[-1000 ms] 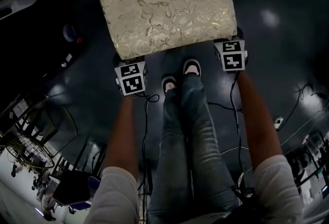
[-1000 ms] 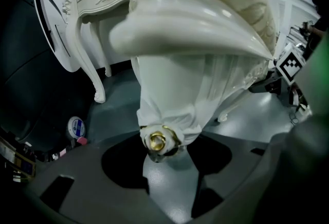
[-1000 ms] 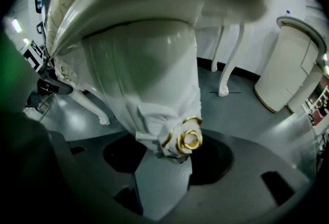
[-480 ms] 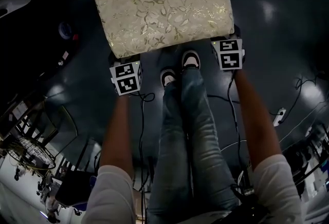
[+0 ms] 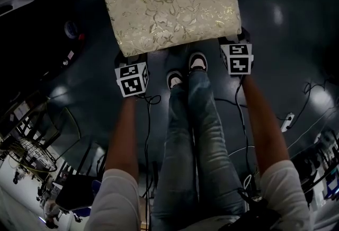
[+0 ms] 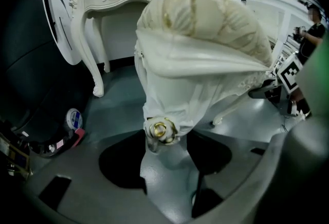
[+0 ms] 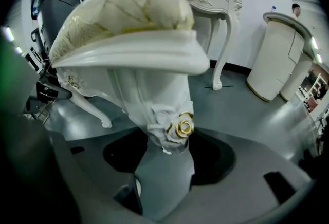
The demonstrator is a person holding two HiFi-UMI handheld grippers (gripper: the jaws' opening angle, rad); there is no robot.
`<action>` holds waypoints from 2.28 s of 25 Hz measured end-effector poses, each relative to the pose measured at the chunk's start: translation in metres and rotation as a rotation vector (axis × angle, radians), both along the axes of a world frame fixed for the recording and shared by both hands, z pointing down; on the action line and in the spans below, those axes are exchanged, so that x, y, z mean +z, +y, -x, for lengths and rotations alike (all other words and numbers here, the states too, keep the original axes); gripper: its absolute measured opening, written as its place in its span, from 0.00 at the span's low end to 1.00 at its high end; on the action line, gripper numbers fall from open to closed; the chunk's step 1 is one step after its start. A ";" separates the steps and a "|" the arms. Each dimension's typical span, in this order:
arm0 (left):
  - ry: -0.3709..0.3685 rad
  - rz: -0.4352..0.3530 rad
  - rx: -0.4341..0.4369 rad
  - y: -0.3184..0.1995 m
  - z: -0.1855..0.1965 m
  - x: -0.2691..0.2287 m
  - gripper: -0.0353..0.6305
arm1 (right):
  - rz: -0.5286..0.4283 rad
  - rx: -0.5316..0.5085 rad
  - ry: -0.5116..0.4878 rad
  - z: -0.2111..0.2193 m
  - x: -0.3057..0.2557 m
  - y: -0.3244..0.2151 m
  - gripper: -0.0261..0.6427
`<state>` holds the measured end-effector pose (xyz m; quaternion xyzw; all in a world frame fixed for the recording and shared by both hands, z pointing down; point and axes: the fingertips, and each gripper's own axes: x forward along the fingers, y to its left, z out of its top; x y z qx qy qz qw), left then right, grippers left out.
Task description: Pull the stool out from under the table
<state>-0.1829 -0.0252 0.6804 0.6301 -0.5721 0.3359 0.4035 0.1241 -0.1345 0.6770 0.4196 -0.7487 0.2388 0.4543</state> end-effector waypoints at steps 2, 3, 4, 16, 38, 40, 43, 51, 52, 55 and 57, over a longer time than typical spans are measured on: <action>-0.017 0.026 0.004 0.009 0.002 -0.008 0.41 | 0.026 -0.001 0.008 -0.001 -0.008 0.008 0.39; -0.027 0.034 0.012 0.013 0.003 -0.013 0.41 | 0.029 -0.001 0.008 -0.002 -0.014 0.010 0.39; -0.033 0.043 0.020 0.016 0.004 -0.017 0.41 | 0.030 0.000 0.007 -0.003 -0.020 0.012 0.39; 0.058 0.072 0.029 0.022 -0.016 -0.120 0.14 | 0.078 0.078 0.075 -0.032 -0.106 0.023 0.22; 0.165 -0.218 -0.095 -0.060 -0.053 -0.394 0.07 | -0.054 0.218 -0.227 0.065 -0.351 -0.009 0.04; 0.159 -0.237 -0.073 -0.062 -0.055 -0.414 0.07 | -0.073 0.217 -0.260 0.072 -0.374 -0.012 0.04; 0.146 -0.222 -0.041 -0.041 -0.065 -0.444 0.07 | -0.068 0.187 -0.287 0.075 -0.409 0.007 0.04; 0.102 -0.273 0.005 -0.053 -0.081 -0.512 0.07 | -0.156 0.145 -0.343 0.078 -0.494 -0.011 0.04; 0.104 -0.286 -0.011 -0.056 -0.080 -0.520 0.07 | -0.164 0.138 -0.348 0.079 -0.504 -0.011 0.04; 0.117 -0.336 -0.069 -0.070 -0.072 -0.552 0.07 | -0.184 0.117 -0.372 0.084 -0.533 -0.015 0.04; 0.119 -0.372 -0.093 -0.079 -0.066 -0.576 0.07 | -0.202 0.097 -0.390 0.088 -0.555 -0.018 0.04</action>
